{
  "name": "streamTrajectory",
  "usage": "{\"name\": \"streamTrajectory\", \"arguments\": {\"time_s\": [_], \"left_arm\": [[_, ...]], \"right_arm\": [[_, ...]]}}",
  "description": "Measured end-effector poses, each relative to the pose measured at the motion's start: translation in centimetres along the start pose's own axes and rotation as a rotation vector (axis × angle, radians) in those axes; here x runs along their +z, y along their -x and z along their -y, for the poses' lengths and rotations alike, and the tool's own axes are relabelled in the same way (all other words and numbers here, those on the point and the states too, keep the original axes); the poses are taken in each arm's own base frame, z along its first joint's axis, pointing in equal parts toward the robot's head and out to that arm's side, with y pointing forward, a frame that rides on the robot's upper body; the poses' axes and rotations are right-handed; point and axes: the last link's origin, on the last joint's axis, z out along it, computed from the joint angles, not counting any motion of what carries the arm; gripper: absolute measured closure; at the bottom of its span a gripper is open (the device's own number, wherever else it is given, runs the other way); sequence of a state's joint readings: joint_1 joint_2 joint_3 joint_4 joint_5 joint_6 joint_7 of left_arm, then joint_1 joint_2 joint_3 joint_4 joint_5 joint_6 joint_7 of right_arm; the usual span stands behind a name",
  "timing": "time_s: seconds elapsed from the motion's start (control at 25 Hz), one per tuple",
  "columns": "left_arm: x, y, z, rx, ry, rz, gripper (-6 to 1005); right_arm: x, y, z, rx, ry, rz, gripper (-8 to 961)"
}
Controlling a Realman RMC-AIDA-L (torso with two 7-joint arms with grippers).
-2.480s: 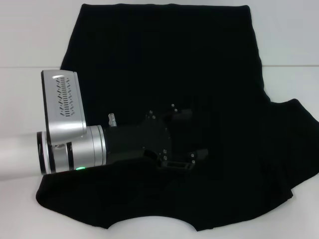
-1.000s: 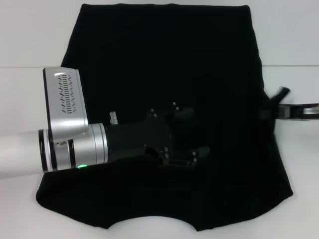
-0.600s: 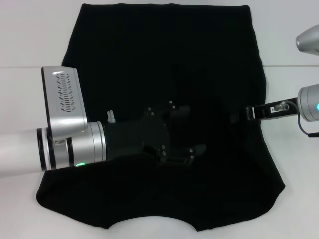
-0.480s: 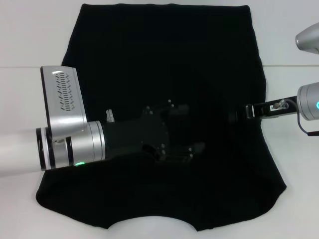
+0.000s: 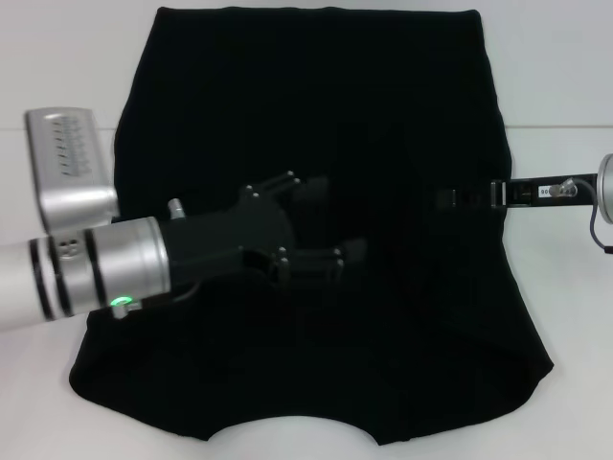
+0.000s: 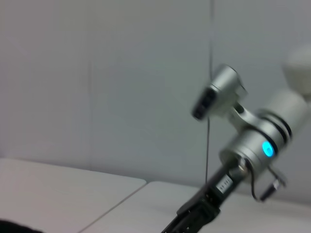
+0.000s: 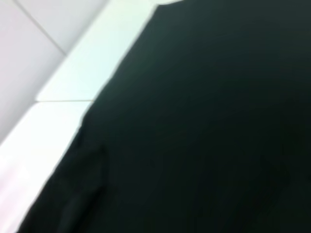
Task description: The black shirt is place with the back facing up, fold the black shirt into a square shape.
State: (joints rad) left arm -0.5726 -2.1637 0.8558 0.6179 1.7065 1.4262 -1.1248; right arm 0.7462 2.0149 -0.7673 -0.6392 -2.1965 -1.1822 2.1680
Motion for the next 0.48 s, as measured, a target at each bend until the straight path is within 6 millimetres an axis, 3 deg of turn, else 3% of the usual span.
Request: {"name": "streamTrajectory", "arguments": {"time_s": [0.16, 0.48], "left_arm": [[-2.5, 0.1, 0.0, -0.145, -0.025, -0.023, 173], [-9.6, 1.6, -0.2, -0.311, -0.147, 0.046, 179]], "right_arm": [[0.3, -1.3, -0.5, -0.072, 0.06, 0.083, 444], [1.6, -2.6, -2.2, -0.182, 0.143, 0.172, 198]]}}
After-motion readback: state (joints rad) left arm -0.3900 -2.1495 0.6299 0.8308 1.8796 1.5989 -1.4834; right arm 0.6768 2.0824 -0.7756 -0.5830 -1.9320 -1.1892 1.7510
